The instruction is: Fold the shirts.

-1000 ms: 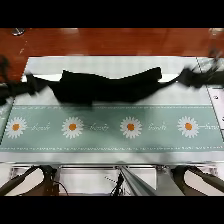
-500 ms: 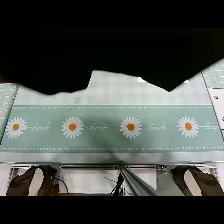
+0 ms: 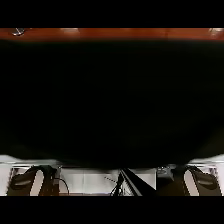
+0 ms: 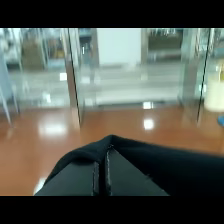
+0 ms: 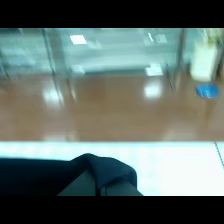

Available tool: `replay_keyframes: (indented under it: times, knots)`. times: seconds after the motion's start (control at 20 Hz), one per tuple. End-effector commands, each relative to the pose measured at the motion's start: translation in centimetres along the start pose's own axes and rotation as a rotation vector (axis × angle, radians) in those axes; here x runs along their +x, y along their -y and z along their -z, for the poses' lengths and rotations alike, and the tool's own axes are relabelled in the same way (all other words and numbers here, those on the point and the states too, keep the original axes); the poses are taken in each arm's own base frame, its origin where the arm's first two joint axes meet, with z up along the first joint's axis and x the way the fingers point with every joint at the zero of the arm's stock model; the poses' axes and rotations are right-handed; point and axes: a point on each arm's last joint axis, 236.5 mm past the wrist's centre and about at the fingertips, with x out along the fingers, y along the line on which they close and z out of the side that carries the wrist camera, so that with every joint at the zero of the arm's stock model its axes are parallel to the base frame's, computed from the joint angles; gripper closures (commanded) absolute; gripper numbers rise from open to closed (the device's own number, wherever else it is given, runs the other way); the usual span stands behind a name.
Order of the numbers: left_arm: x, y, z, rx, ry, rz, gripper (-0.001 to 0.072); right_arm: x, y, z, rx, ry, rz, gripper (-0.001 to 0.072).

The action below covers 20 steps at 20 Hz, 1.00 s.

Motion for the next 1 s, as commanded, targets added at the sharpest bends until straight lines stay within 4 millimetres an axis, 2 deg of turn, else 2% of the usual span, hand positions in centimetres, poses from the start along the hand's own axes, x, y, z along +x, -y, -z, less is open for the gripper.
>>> replay_keyframes:
  times: [0.0, 0.1, 0.2, 0.3, 0.4, 0.5, 0.6, 0.7, 0.85, 0.95]
  knots:
    - [3.5, -0.7, 6.7, -0.067, -0.192, 0.000, 0.0687, 2.6, 2.4, 4.1, 0.035, -0.139, 0.061, 0.0674]
    - [7.5, 0.8, 12.4, -0.140, -0.336, 0.075, 0.0687, 6.5, 4.0, 6.4, 0.071, -0.181, 0.070, 0.0674]
    - [11.7, 1.9, 17.3, -0.220, -0.432, 0.133, 0.0687, 11.6, 5.7, 9.9, 0.109, -0.257, 0.067, 0.0674]
    - [16.0, 1.6, 22.3, -0.282, -0.537, 0.125, 0.0687, 16.8, 7.4, 14.4, 0.162, -0.391, 0.063, 0.0674]
    - [20.2, 1.1, 26.6, -0.324, -0.625, 0.110, 0.0687, 22.8, 8.5, 17.8, 0.204, -0.484, 0.027, 0.0674]
    - [24.6, 1.0, 30.3, -0.350, -0.666, 0.096, 0.0687, 28.9, 9.6, 20.3, 0.262, -0.515, -0.008, 0.0674]
    - [28.3, 1.9, 34.2, -0.397, -0.748, 0.105, 0.0687, 34.3, 10.8, 23.6, 0.341, -0.590, -0.027, 0.0674]
    - [31.7, 3.2, 38.0, -0.446, -0.825, 0.128, 0.0687, 39.3, 11.0, 26.3, 0.440, -0.653, -0.072, 0.0674]
    - [35.2, 5.2, 41.8, -0.616, -0.887, 0.157, 0.0686, 45.7, 10.8, 28.4, 0.614, -0.673, -0.139, 0.0674]
    - [36.8, 5.8, 43.4, -0.703, -0.906, 0.148, 0.0686, 48.1, 10.8, 29.5, 0.687, -0.681, -0.165, 0.0674]
